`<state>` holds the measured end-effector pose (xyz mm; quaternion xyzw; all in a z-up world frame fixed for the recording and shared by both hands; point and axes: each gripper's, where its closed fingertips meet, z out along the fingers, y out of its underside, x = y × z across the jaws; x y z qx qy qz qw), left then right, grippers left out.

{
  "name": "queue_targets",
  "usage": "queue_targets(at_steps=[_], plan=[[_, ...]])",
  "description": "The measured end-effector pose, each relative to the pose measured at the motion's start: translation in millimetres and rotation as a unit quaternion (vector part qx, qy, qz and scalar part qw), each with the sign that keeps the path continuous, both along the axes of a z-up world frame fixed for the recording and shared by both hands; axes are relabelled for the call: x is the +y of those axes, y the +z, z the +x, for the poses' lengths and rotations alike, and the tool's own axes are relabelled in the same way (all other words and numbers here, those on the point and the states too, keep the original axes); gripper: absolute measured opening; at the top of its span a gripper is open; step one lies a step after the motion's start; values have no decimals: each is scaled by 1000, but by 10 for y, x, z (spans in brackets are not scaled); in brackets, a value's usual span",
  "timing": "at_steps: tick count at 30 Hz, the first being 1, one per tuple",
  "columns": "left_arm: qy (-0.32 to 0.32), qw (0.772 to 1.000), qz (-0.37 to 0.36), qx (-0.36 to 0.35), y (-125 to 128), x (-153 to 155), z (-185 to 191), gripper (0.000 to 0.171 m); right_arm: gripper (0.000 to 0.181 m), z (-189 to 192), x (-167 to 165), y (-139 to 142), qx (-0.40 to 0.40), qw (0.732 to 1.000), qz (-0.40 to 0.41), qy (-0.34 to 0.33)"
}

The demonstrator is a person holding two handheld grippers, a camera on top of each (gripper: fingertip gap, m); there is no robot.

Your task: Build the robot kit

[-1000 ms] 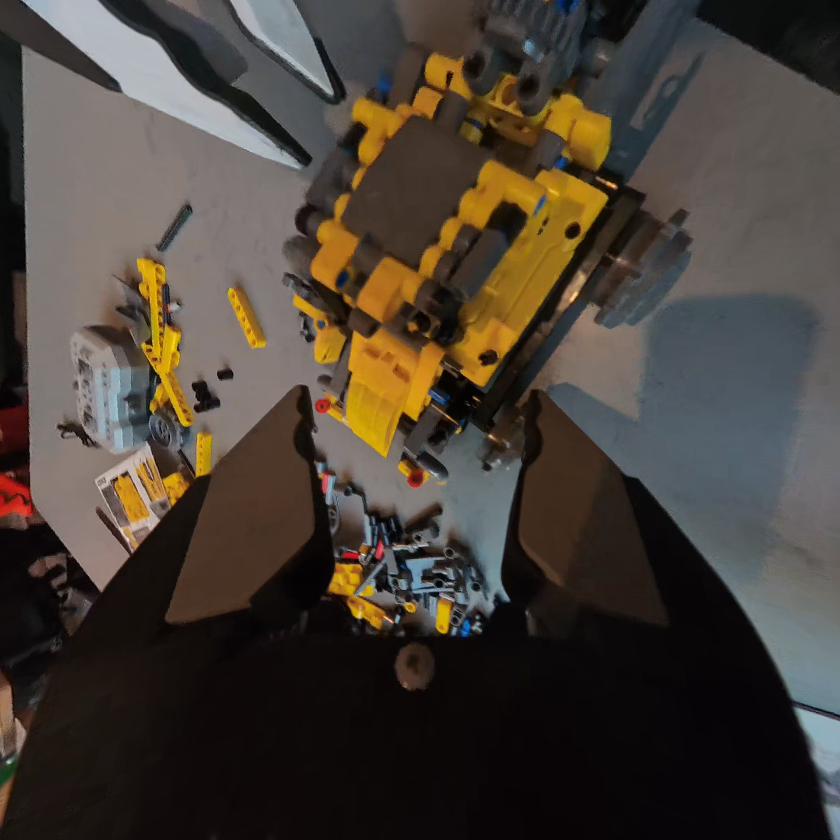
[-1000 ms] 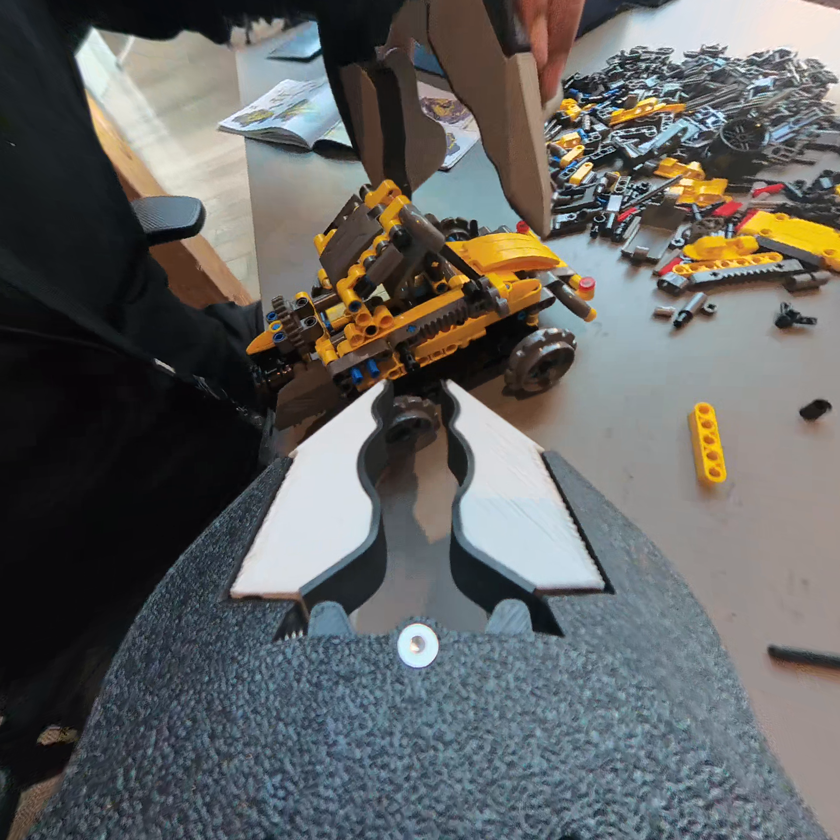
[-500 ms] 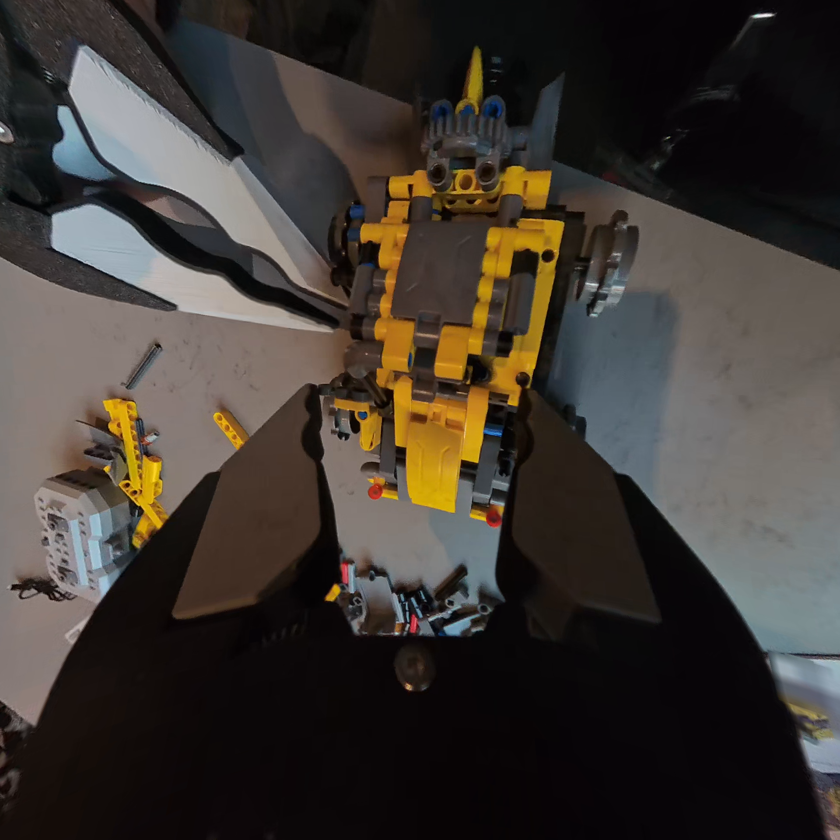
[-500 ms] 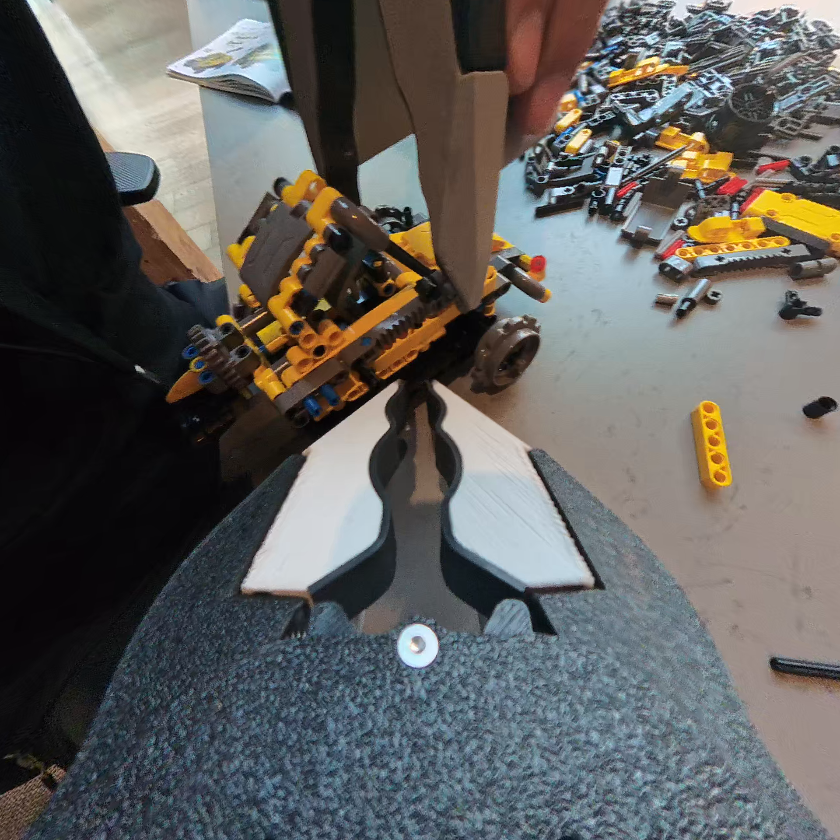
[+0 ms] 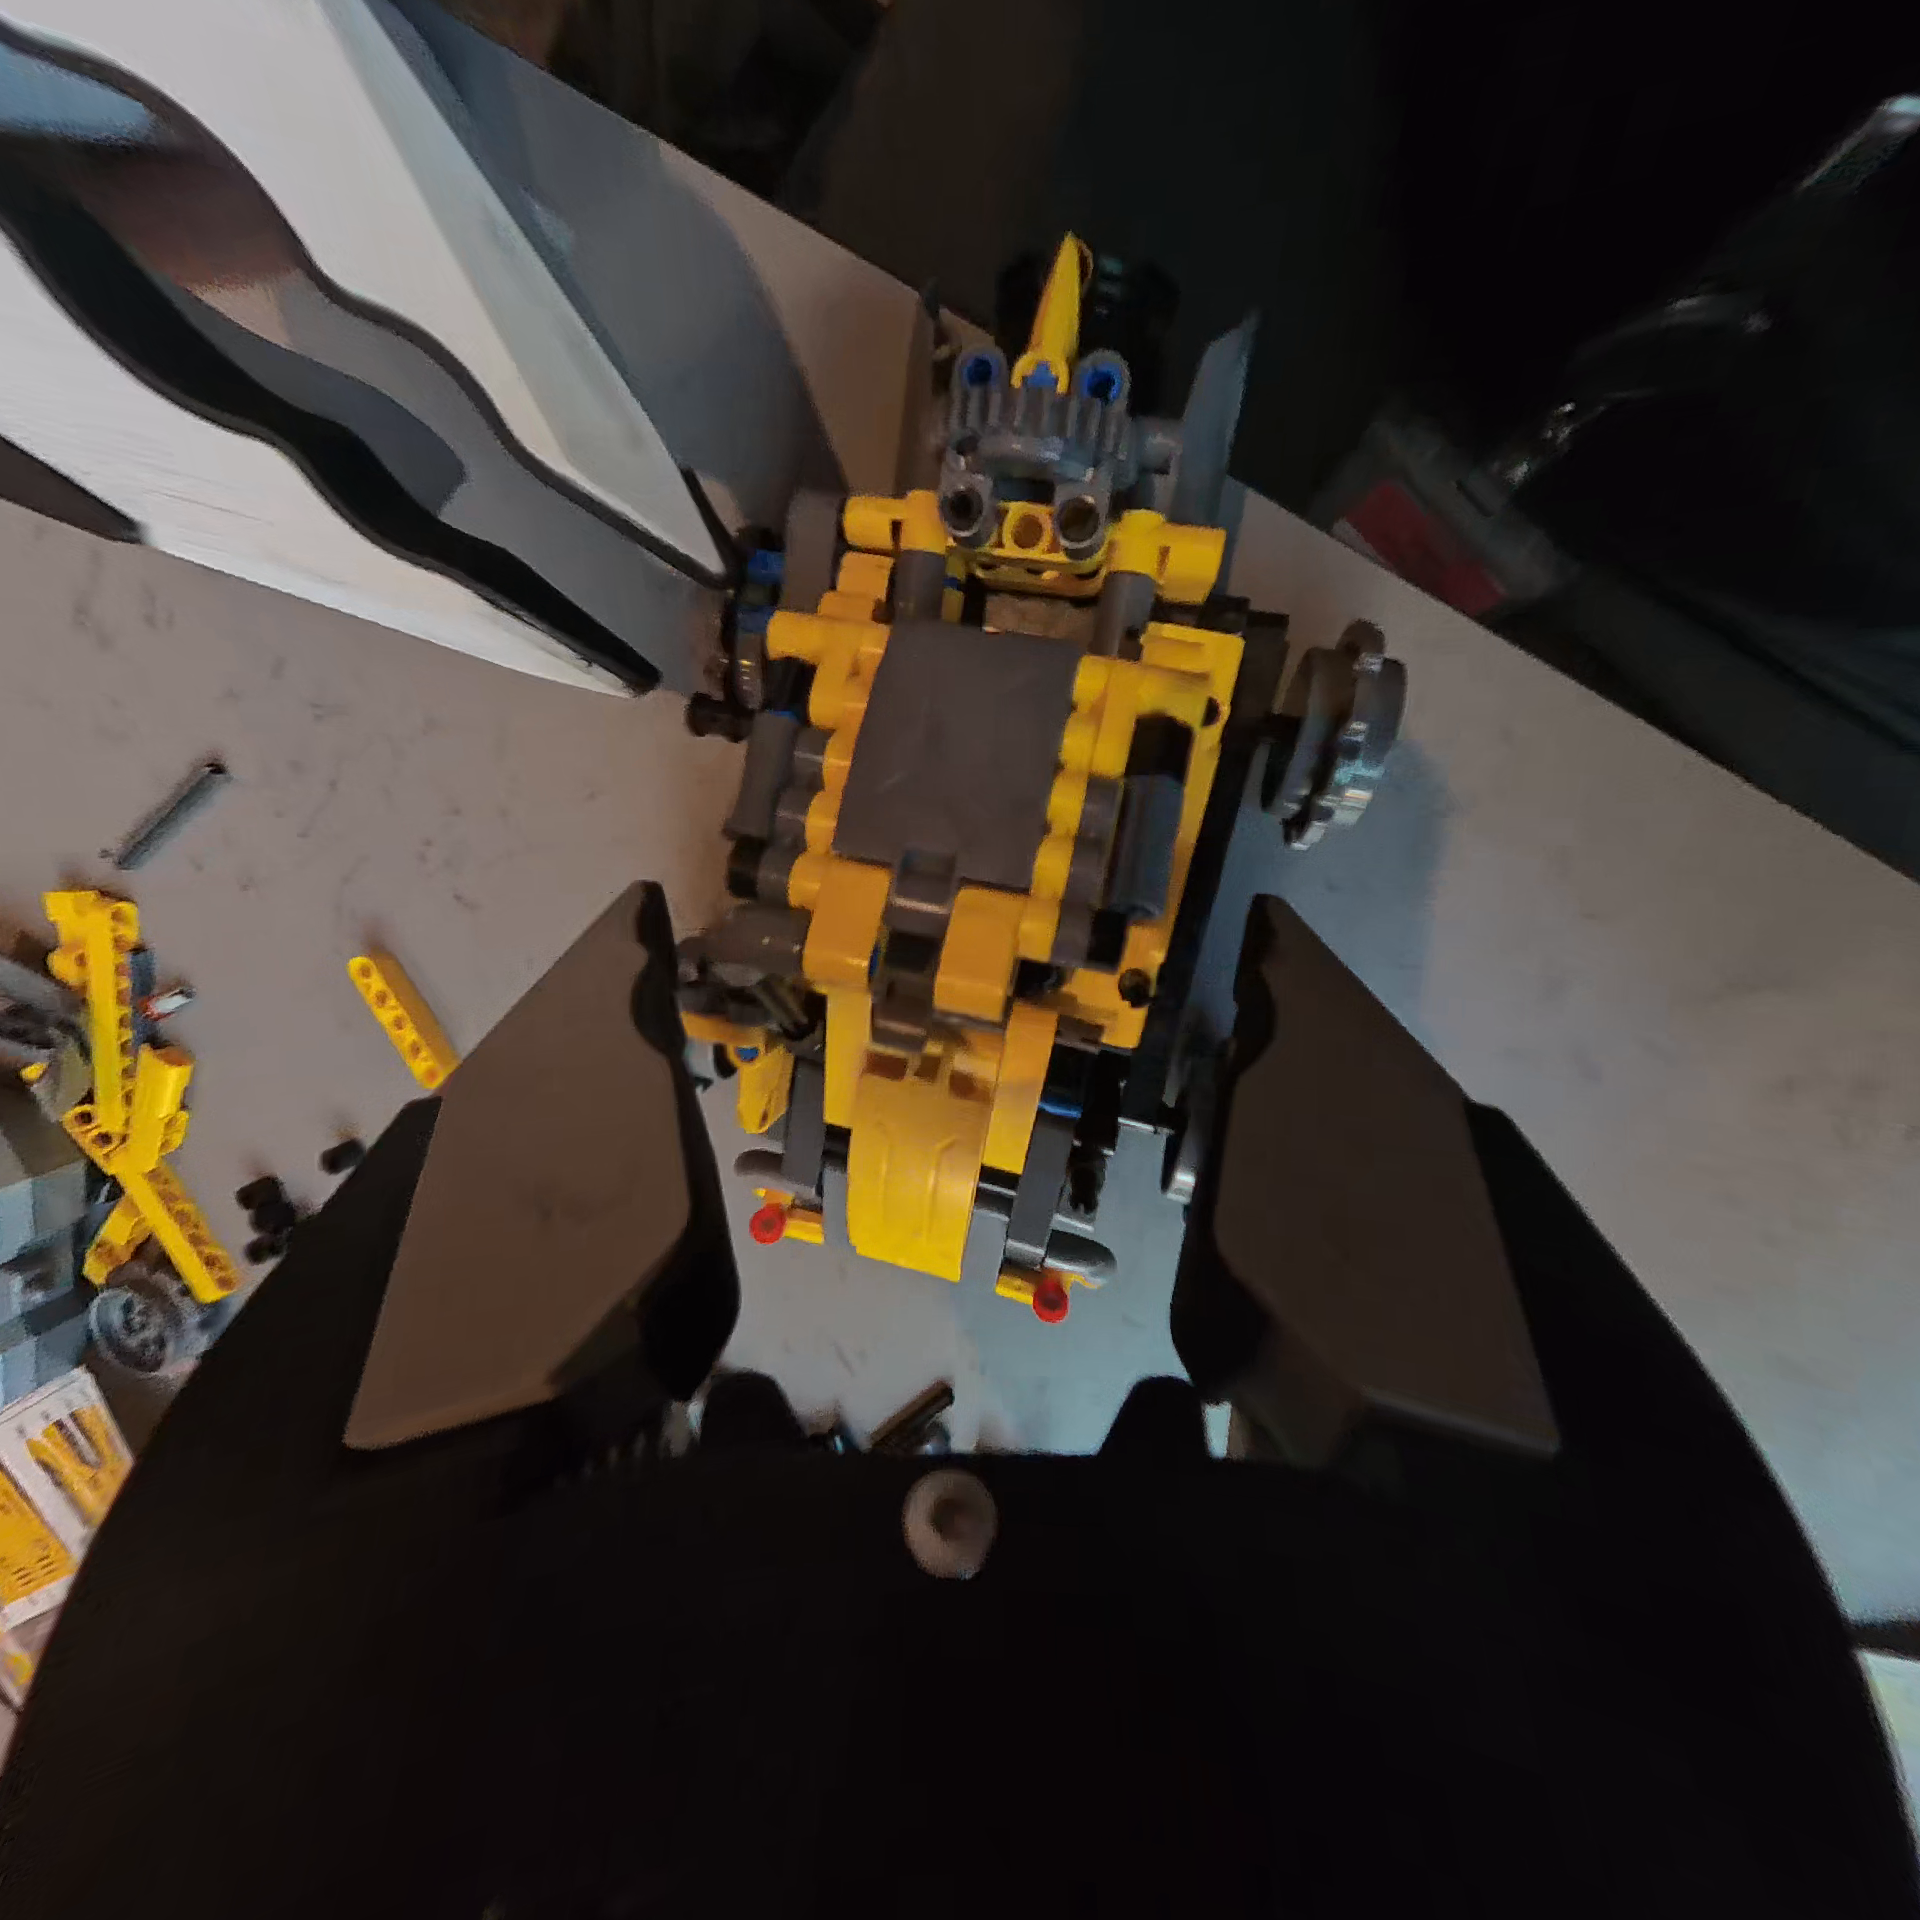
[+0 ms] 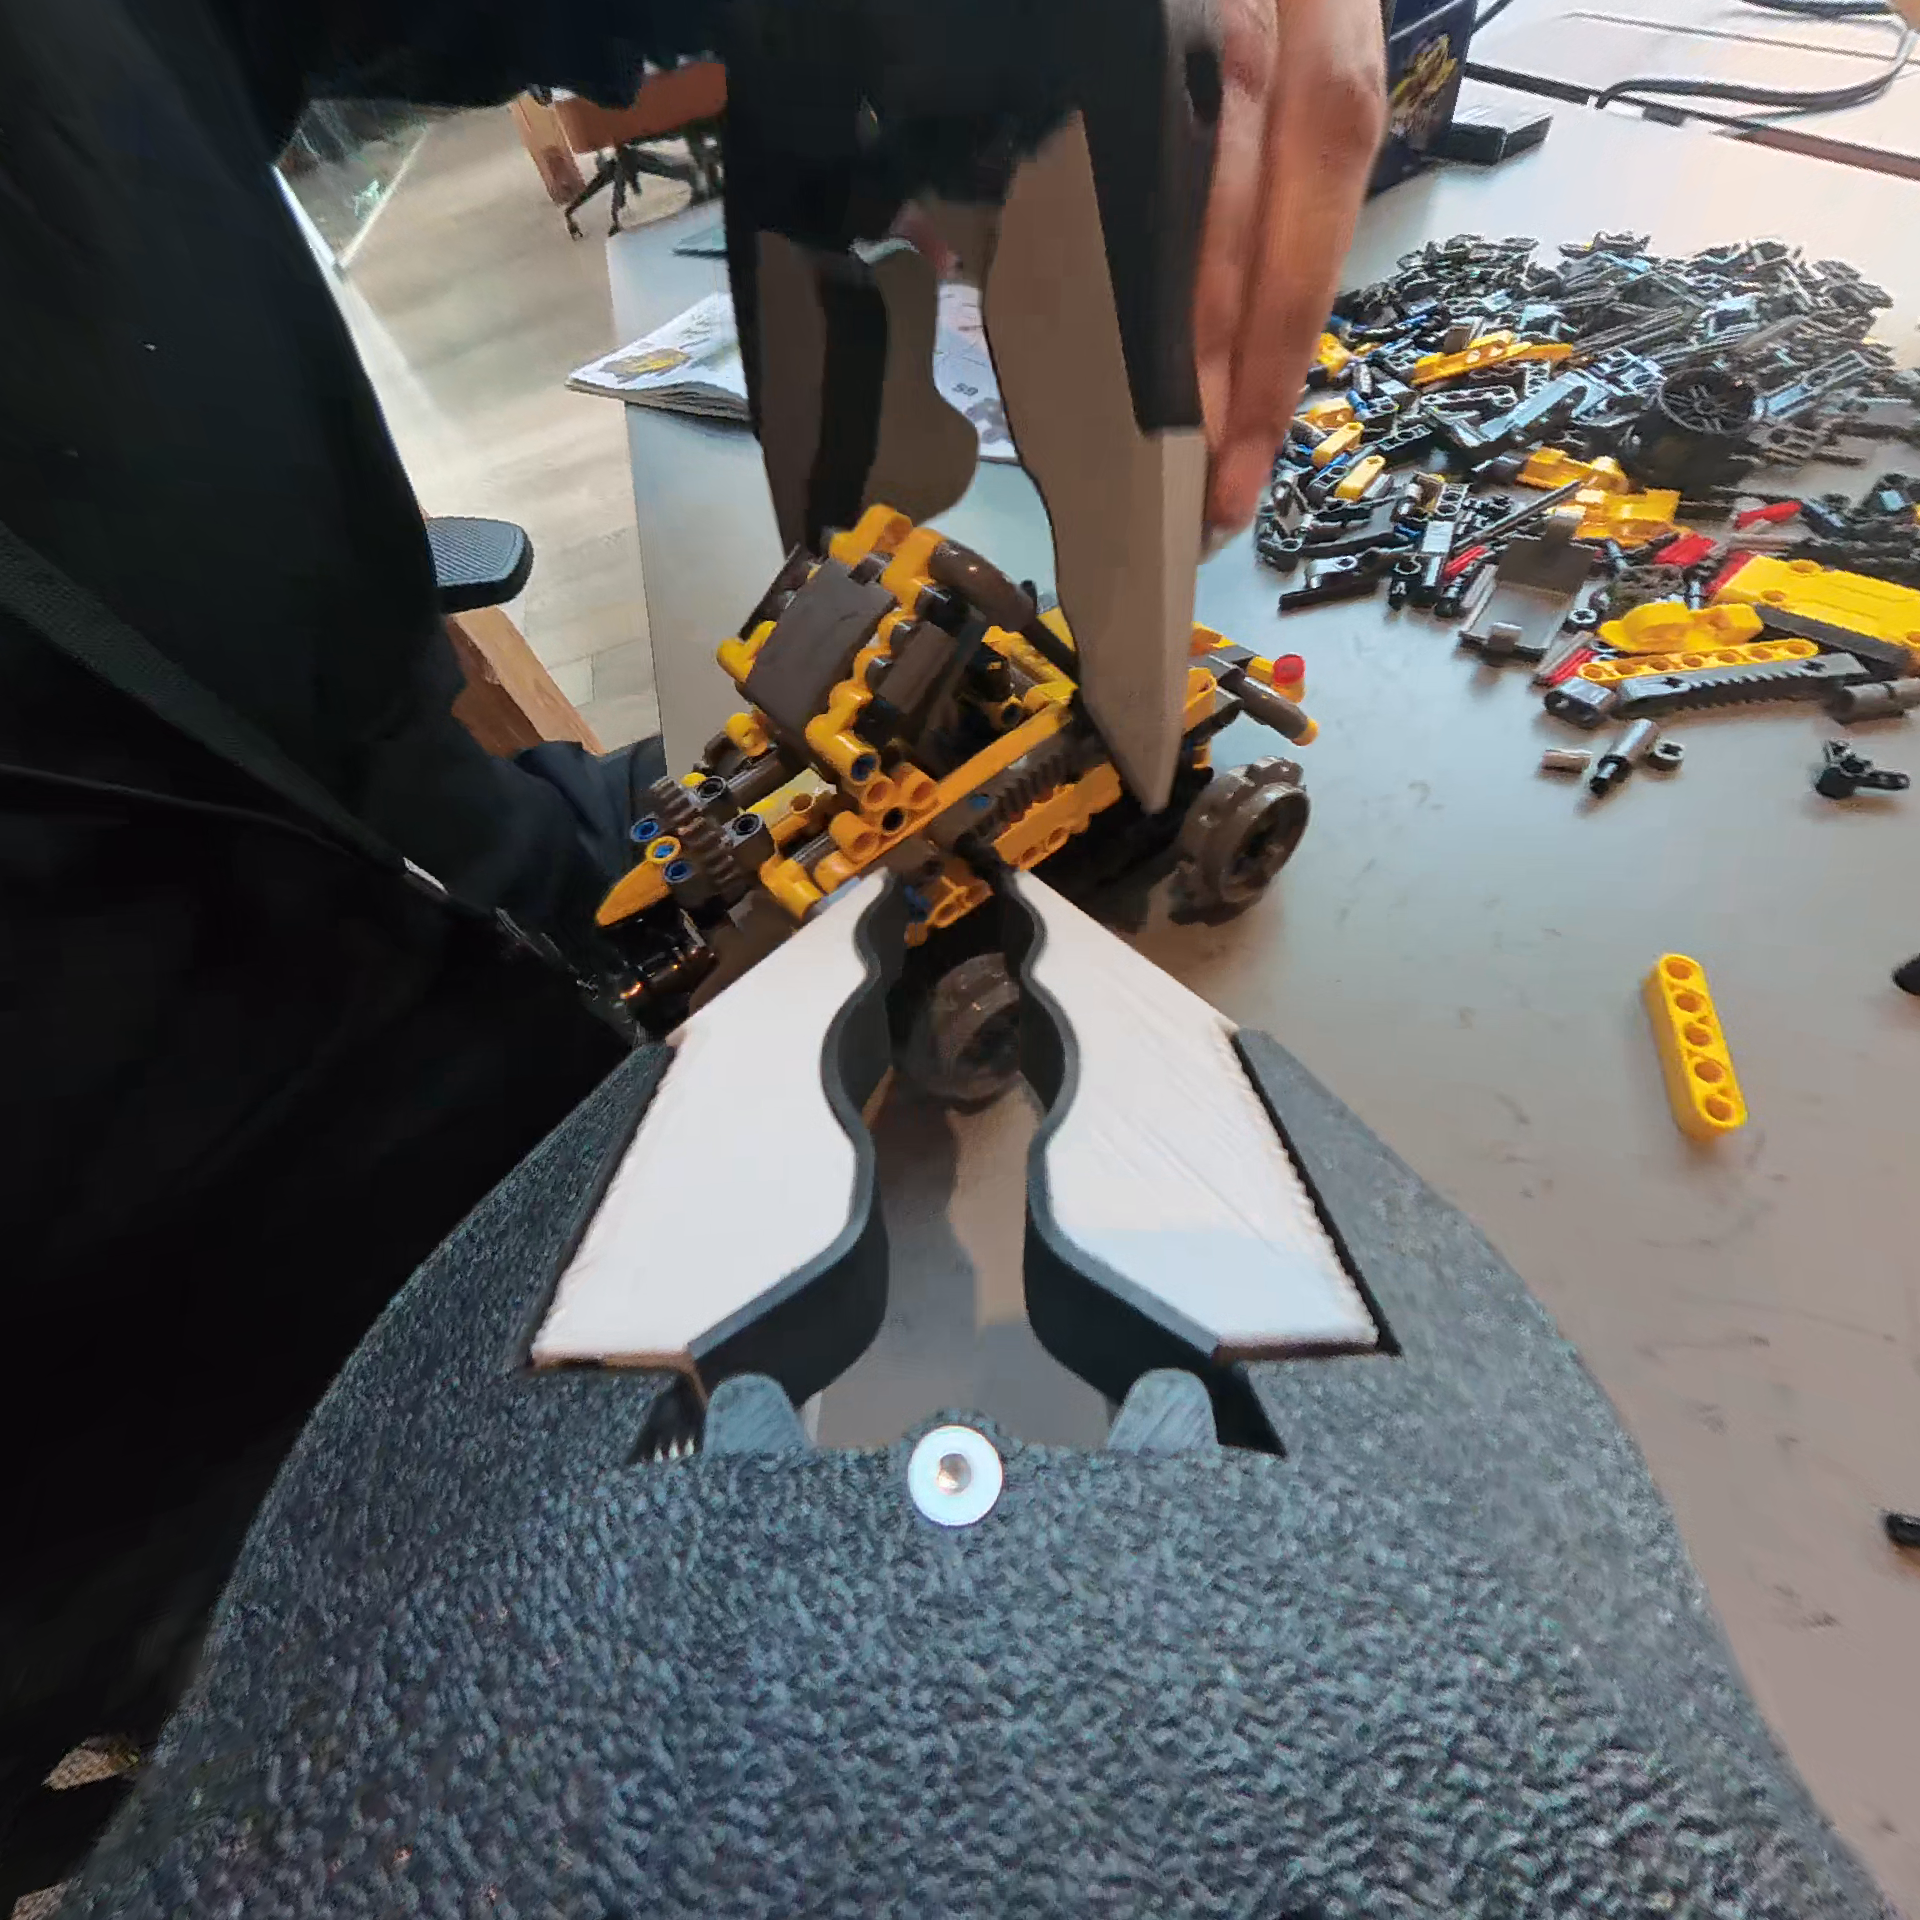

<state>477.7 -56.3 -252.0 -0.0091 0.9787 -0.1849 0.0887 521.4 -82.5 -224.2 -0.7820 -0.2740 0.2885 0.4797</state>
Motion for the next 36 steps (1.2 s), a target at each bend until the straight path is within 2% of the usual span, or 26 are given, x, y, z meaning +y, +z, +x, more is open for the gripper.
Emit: queue_targets(at_steps=[2, 3, 6, 12, 17, 26, 36], plan=[[-8, 1000, 22, 2, -154, 13, -9, 106, 17, -15, -30, -1, -1, 1000, 0, -2], [-12, 999, 30, -23, -186, 16, 28, 104, 18, -9, -35, 5, 2, 1000, 1, -7], [-12, 999, 27, -32, -187, -1, 27, 104, 17, 40, 8, -13, -2, 1000, -3, -29], [4, 999, -35, -38, -181, -87, 56, 102, 19, 17, 48, -54, 0, 1000, -22, -6], [6, 999, -30, -36, -181, -79, 62, 102, 3, 116, 52, -57, 22, 999, -41, 5], [5, 998, -48, -34, -187, -75, 67, 103, 4, 16, 66, -119, 34, 995, -79, 40], [17, 998, -55, -17, -197, -58, 121, 102, 3, 29, 93, -140, 15, 995, -73, 65]])
